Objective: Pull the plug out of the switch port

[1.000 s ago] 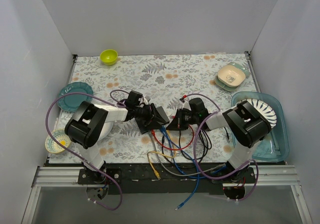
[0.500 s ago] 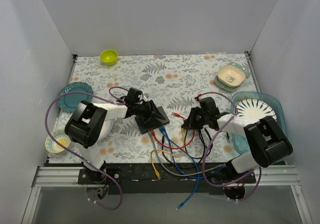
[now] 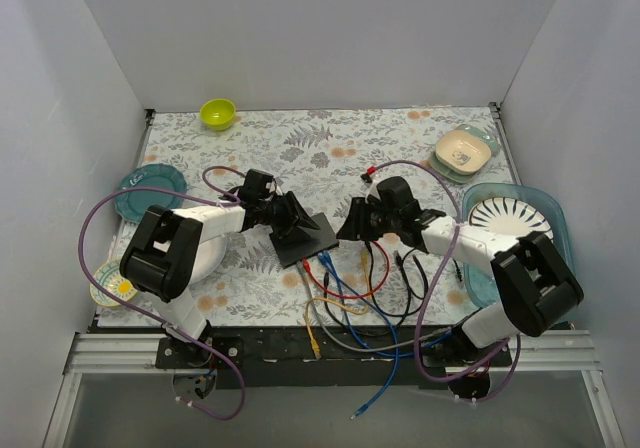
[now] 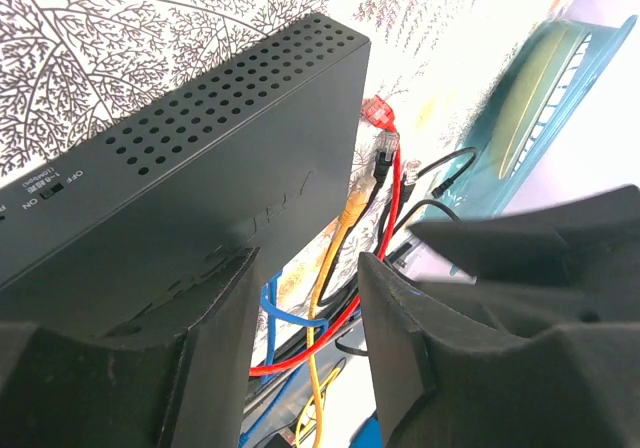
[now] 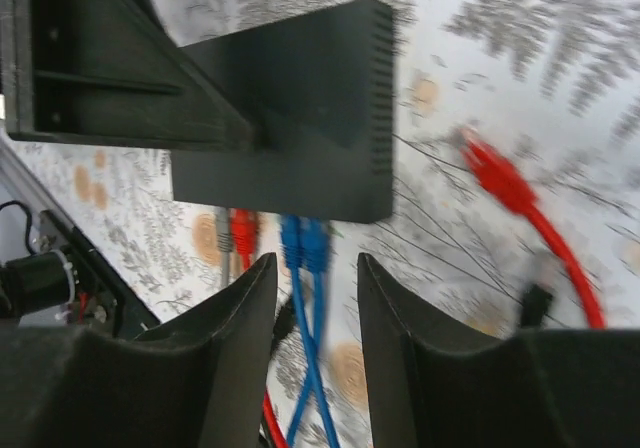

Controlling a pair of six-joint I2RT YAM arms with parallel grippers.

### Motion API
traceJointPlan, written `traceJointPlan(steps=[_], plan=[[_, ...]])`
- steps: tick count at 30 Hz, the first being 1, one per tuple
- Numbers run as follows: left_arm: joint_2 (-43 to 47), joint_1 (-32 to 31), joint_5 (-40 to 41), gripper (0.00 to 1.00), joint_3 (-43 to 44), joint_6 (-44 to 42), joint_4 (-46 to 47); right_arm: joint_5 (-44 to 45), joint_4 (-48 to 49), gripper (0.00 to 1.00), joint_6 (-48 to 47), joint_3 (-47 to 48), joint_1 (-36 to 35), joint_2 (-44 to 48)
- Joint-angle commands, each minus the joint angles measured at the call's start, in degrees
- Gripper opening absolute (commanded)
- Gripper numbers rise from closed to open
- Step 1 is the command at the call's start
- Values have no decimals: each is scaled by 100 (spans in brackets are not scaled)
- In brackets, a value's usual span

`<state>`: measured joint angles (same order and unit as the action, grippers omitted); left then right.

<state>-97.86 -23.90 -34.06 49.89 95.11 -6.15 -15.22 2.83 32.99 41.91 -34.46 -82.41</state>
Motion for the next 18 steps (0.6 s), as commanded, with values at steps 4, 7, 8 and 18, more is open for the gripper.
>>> traceJointPlan(steps=[4, 7, 8, 18], plan=[[118, 26, 5, 43, -5, -45, -44, -1104, 867, 40, 427, 46, -307, -1144], [145, 26, 31, 43, -32, -71, -70, -1228, 1079, 40, 533, -77, -316, -1338], [145, 26, 31, 43, -49, -80, -79, -1246, 1123, 40, 541, -95, -316, -1382], [268, 26, 102, 43, -278, -115, -255, -1405, 1879, 42, 1130, -69, -316, -1945]])
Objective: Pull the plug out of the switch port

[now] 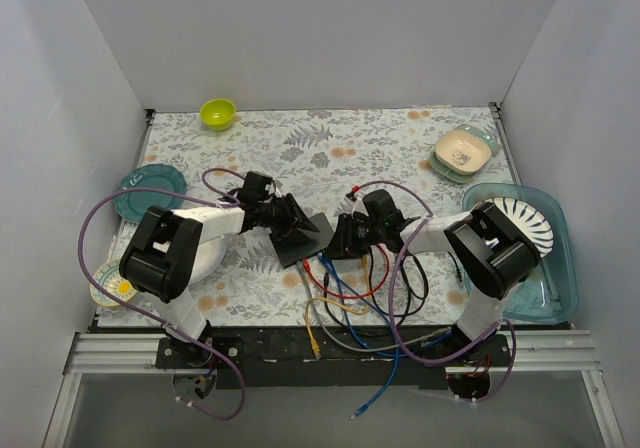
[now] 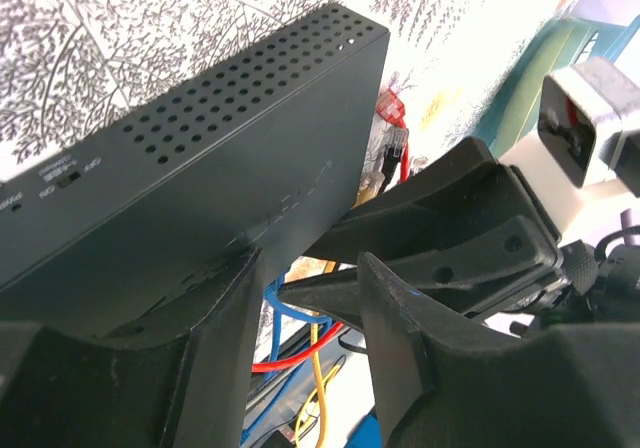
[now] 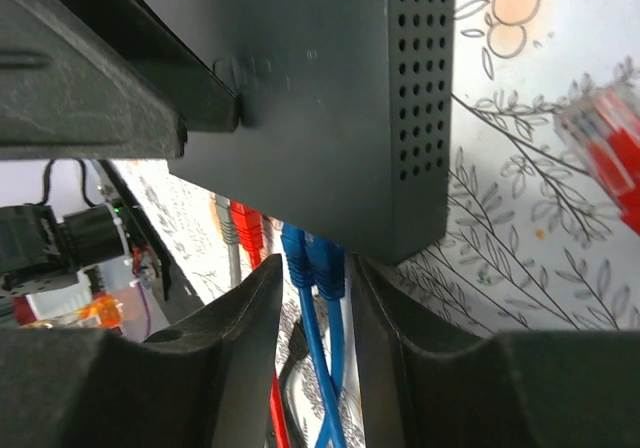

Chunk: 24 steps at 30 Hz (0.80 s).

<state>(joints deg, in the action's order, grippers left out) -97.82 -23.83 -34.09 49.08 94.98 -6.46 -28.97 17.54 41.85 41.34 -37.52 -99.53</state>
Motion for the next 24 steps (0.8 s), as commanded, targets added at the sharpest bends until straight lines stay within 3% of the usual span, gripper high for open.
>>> traceJointPlan(steps=[1, 7, 12, 20, 24], plan=[[290, 19, 113, 43, -214, -111, -233, -12, 460, 42, 271, -3, -19, -286], [343, 19, 113, 43, -250, -182, -330, -29, 803, 42, 614, -47, 34, -479], [360, 19, 86, 43, -267, -225, -339, -205, 1804, 40, 1298, -609, 192, -533], [308, 19, 25, 43, -285, -269, -339, -232, 1893, 22, 1458, -540, 245, -691], [325, 19, -45, 43, -320, -304, -330, -232, 1981, 20, 1555, -522, 236, -752]])
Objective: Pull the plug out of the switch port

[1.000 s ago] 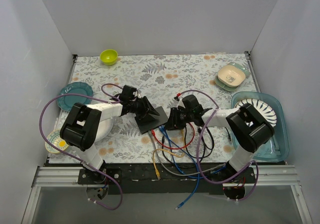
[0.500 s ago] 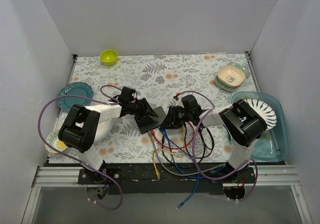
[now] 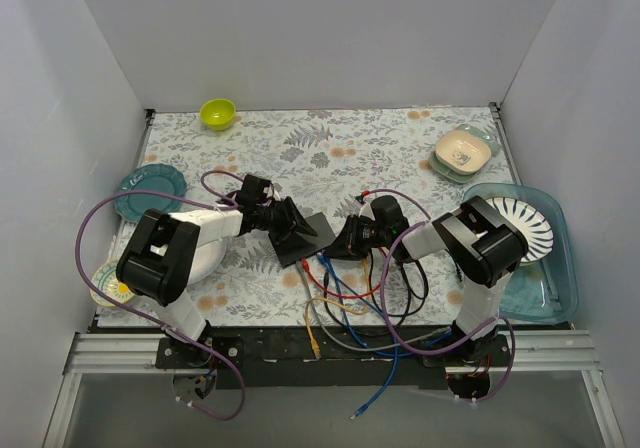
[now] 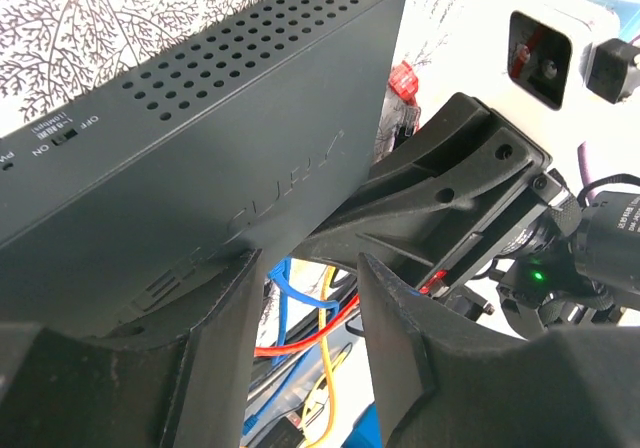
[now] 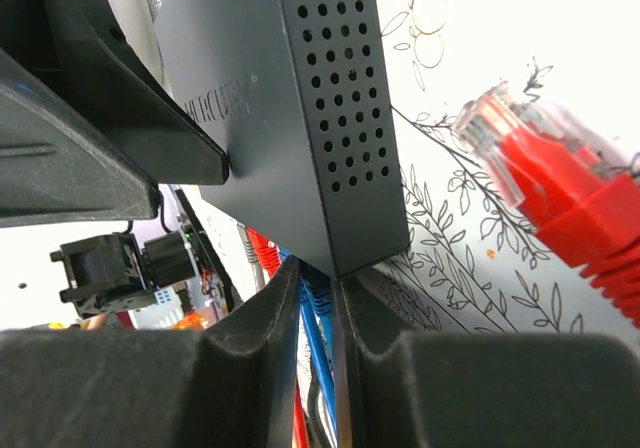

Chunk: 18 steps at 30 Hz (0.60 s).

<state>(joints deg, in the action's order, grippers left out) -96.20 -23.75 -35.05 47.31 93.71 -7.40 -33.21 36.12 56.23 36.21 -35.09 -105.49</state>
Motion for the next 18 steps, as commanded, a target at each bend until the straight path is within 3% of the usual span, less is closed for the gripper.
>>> traceJointPlan(steps=[1, 3, 5, 11, 18], plan=[[189, 10, 25, 43, -152, -178, -227, 210, 158, 17, 117, -26, -6, -156], [216, 10, -37, 43, -222, -187, -157, 184, 176, 6, 99, -17, -6, -191], [225, 10, -177, 43, -318, -160, -34, 140, 89, 1, -6, -8, -6, -209], [-29, -51, -705, 43, -521, -11, 414, 166, -420, 1, -506, -44, 2, -59], [-451, -77, -512, 43, -442, 51, 494, 175, -1317, 1, -1236, 62, -7, 151]])
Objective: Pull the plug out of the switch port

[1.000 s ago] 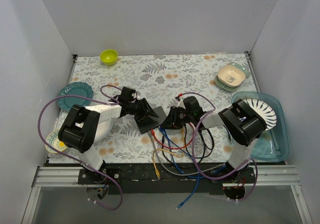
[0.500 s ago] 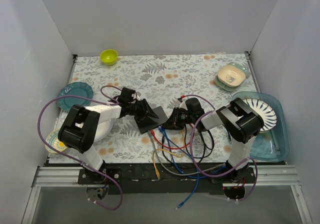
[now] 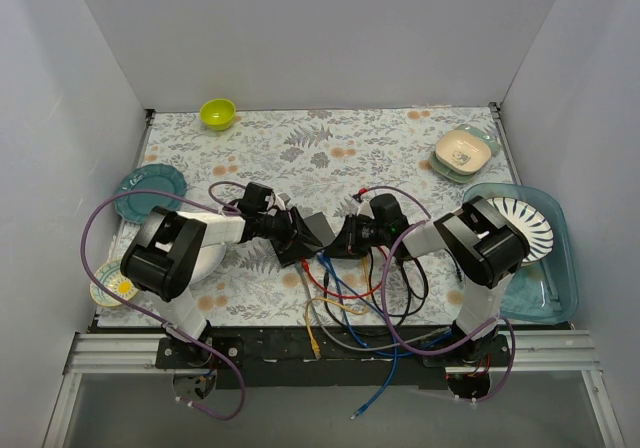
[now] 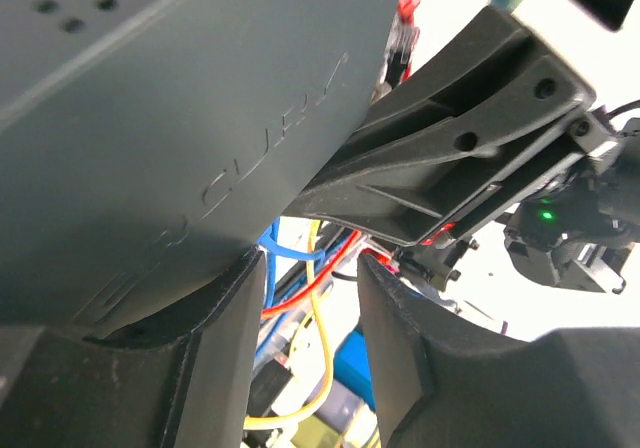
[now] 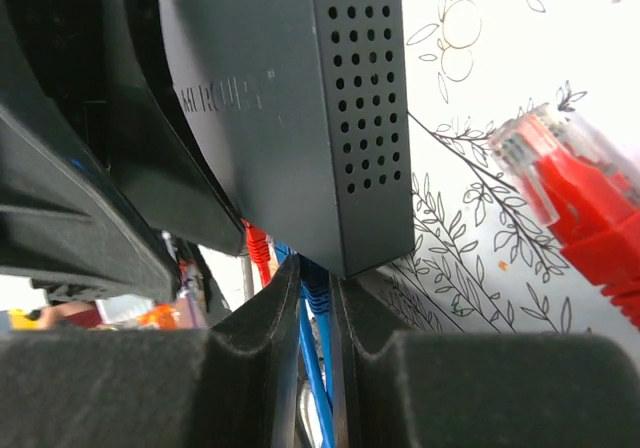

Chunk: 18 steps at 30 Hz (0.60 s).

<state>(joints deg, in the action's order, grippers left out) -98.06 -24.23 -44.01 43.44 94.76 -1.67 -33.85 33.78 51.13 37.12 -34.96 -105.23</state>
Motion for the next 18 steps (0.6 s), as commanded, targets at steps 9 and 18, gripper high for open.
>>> traceJointPlan(steps=[9, 18], plan=[[-433, -29, 648, 43, 138, 43, -52, 255, -1567, 1, -1079, -443, -28, 459], [-267, -73, 499, 43, 42, 130, 132, -157, -947, 1, -660, -565, -11, 214]])
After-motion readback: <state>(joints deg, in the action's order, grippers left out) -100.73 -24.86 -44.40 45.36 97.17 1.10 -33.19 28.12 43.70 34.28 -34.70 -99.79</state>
